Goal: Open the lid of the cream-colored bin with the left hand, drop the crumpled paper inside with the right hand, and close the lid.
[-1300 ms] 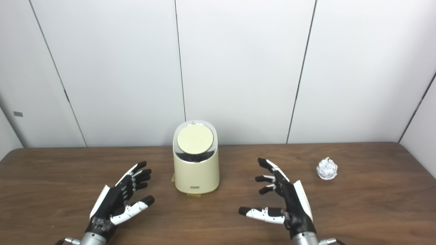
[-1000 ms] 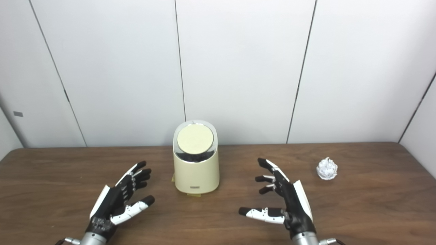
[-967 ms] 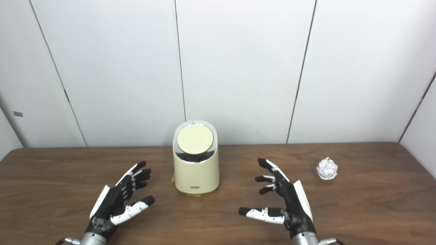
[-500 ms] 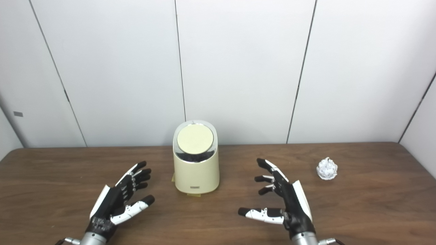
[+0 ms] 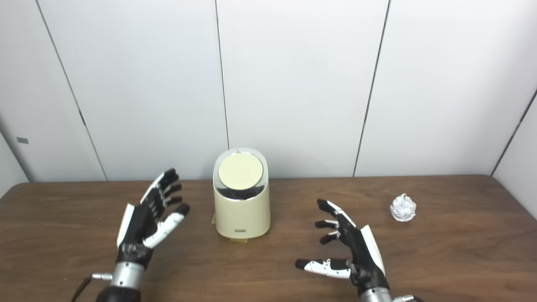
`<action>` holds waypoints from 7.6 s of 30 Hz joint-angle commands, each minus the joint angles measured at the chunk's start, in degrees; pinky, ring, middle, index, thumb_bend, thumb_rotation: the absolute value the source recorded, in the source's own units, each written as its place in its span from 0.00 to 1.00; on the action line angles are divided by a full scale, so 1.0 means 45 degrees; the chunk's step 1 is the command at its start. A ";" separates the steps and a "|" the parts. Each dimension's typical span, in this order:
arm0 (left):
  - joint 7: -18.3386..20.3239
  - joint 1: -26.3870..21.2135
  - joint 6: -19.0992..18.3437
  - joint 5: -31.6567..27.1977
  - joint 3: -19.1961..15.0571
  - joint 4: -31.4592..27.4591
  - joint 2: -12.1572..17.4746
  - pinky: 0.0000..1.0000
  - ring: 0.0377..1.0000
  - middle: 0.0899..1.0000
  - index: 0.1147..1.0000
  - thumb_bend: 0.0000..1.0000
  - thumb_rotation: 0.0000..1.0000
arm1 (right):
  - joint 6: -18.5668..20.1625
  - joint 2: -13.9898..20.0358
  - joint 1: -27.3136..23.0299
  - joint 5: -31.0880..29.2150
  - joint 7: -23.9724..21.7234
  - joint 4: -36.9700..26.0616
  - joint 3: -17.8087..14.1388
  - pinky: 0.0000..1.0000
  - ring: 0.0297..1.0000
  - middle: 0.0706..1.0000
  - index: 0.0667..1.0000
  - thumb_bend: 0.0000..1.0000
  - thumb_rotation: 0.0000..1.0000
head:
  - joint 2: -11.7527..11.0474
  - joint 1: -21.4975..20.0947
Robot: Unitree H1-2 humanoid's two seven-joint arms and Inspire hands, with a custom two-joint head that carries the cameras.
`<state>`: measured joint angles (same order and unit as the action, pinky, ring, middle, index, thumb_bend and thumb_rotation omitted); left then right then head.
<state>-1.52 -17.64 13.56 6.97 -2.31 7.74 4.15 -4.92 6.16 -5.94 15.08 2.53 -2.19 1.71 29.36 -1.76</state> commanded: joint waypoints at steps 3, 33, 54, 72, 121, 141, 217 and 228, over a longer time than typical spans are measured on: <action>-0.0159 -0.1163 -0.0719 0.0471 0.0096 -0.0678 0.0179 0.90 0.95 0.94 0.95 0.83 0.52 | -0.0585 0.0128 -0.0458 -0.0159 0.0085 -0.0277 -0.0089 0.52 0.70 0.84 0.83 0.83 0.10 | 0.0018 0.0062; 0.0139 -0.4733 -0.4557 0.5712 0.2736 -0.0125 0.1749 1.00 1.00 1.00 1.00 1.00 0.43 | -0.0650 -0.0010 -0.0561 0.0033 0.0283 -0.0205 0.0033 0.52 0.68 0.84 0.82 0.83 0.12 | -0.0074 -0.0172; -0.1655 -0.5421 -0.3642 0.8397 0.4297 0.2072 0.1930 1.00 1.00 1.00 1.00 1.00 0.43 | -0.0510 -0.0136 -0.0568 0.0215 0.0334 -0.0433 0.0050 0.52 0.69 0.84 0.82 0.81 0.10 | 0.0010 -0.0288; -0.1807 -0.5829 -0.3619 0.9191 0.5032 0.2896 0.2043 1.00 1.00 1.00 1.00 1.00 0.35 | -0.0143 -0.0356 -0.0552 0.0508 0.0340 -0.0668 0.0119 0.51 0.69 0.85 0.81 0.81 0.11 | 0.0026 -0.0384; 0.1495 -0.5447 -0.3534 0.9542 0.5409 0.0474 0.3716 0.89 1.00 1.00 1.00 1.00 0.19 | -0.0449 -0.0268 -0.0710 0.0582 0.0546 -0.0368 0.0114 0.51 0.67 0.84 0.81 0.80 0.08 | -0.0059 -0.0196; 0.0458 -0.3290 -0.2890 0.2975 0.0806 -0.1232 0.2028 0.84 0.98 1.00 1.00 0.83 0.25 | -0.0349 -0.0184 -0.0557 0.0379 0.0392 -0.0519 0.0072 0.51 0.68 0.85 0.82 0.78 0.06 | 0.0060 -0.0097; 0.0816 0.0709 0.1817 -0.0812 0.0099 0.2420 0.1420 0.72 0.81 0.85 0.88 0.76 0.09 | 0.6645 0.7695 -0.5105 0.6532 -0.5201 0.0429 0.1326 0.79 0.84 0.79 0.77 0.85 0.17 | -0.1135 -0.4909; 0.0679 0.0778 0.1429 -0.0480 0.0107 0.2170 0.1347 0.74 0.83 0.86 0.84 0.78 0.12 | 0.5742 0.7101 -0.6531 0.6577 -0.4673 0.3984 0.2493 0.68 0.78 0.78 0.80 0.90 0.30 | -0.1156 -0.4785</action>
<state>2.22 -15.23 20.08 4.54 -1.87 17.03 10.09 22.03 37.22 -31.46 43.96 -20.45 16.34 13.19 24.08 -23.20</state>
